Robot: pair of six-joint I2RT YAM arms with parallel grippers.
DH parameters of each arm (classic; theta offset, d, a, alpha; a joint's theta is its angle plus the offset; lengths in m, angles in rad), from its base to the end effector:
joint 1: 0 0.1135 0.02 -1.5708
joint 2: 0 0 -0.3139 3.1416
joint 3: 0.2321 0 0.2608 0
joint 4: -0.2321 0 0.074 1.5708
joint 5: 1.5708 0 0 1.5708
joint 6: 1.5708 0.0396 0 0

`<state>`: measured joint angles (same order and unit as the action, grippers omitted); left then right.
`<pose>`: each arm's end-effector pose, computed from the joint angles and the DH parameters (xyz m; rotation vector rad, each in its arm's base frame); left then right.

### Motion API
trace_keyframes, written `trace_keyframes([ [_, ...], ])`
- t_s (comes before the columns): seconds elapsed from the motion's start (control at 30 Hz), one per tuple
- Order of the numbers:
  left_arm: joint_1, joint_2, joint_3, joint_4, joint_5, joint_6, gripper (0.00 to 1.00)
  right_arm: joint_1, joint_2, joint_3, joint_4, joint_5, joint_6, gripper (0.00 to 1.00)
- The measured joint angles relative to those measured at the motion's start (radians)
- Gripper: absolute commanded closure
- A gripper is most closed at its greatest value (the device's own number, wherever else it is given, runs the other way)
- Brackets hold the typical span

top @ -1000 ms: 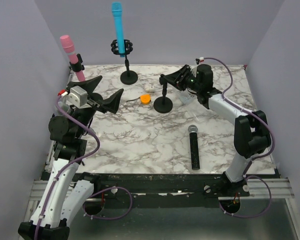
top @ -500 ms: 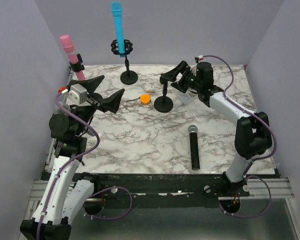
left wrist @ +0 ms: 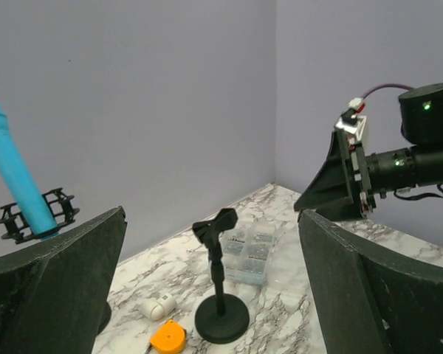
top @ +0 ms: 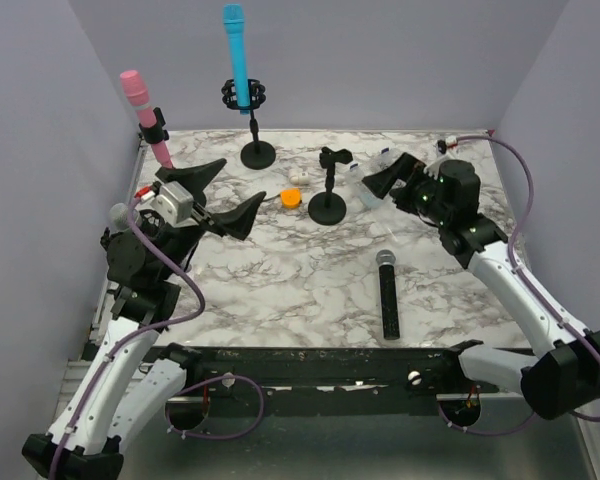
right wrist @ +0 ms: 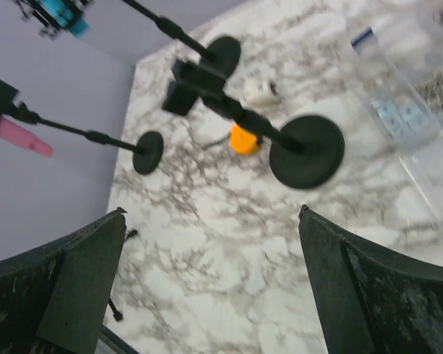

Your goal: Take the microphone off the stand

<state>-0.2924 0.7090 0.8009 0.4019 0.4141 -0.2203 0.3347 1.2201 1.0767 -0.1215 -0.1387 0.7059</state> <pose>0.1161 -0.0516 0.4532 0.4193 1.0677 -0.6792 0.2638 0.0975 0.4018 0.2537 1.9034 0.8447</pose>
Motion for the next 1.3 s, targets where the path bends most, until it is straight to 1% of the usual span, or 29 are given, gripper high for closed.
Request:
trace_keyframes([
  [0.07, -0.081, -0.020, 0.000, -0.034, -0.048, 0.078, 0.02, 0.014, -0.063, -0.105, 0.003, 0.000, 0.005, 0.00],
  [0.13, -0.170, -0.047, -0.004, -0.065, -0.099, 0.164, 0.01, 0.056, -0.089, -0.185, 0.000, 0.001, 0.011, 0.00],
  [0.2, -0.221, -0.068, -0.003, -0.103, -0.141, 0.213, 0.02, 0.124, -0.092, -0.232, -0.008, 0.000, 0.012, 0.00],
  [0.27, -0.240, -0.092, 0.018, -0.188, -0.193, 0.231, 0.01, 0.182, -0.094, -0.249, -0.007, 0.000, 0.011, 0.00],
  [0.33, -0.242, -0.100, 0.051, -0.274, -0.232, 0.231, 0.02, 0.230, -0.097, -0.258, 0.008, -0.025, 0.011, 0.00],
  [0.37, -0.243, -0.115, 0.076, -0.341, -0.263, 0.220, 0.02, 0.243, -0.098, -0.263, 0.026, -0.047, 0.010, 0.00],
  [0.57, -0.245, -0.216, 0.166, -0.668, -0.436, 0.158, 0.02, 0.248, -0.089, -0.283, 0.114, -0.128, -0.010, 0.00],
  [0.63, -0.245, -0.253, 0.218, -0.777, -0.531, 0.125, 0.02, 0.248, -0.083, -0.283, 0.117, -0.132, -0.021, 0.00],
  [0.73, -0.245, -0.290, 0.319, -0.934, -0.716, 0.076, 0.01, 0.248, -0.083, -0.283, 0.120, -0.134, -0.038, 0.00],
  [0.93, -0.245, -0.264, 0.420, -1.212, -1.053, -0.036, 0.01, 0.248, -0.094, -0.283, 0.121, -0.134, -0.058, 0.00],
  [1.07, -0.245, -0.221, 0.429, -1.287, -1.205, -0.085, 0.02, 0.248, -0.103, -0.283, 0.121, -0.134, -0.070, 0.00],
  [1.13, -0.245, -0.200, 0.429, -1.295, -1.258, -0.110, 0.07, 0.248, -0.106, -0.283, 0.119, -0.132, -0.072, 0.00],
  [1.2, -0.243, -0.169, 0.431, -1.302, -1.298, -0.133, 0.10, 0.248, -0.113, -0.283, 0.116, -0.132, -0.074, 0.00],
  [1.3, -0.209, -0.106, 0.438, -1.299, -1.312, -0.140, 0.11, 0.248, -0.129, -0.283, 0.103, -0.128, -0.077, 0.00],
])
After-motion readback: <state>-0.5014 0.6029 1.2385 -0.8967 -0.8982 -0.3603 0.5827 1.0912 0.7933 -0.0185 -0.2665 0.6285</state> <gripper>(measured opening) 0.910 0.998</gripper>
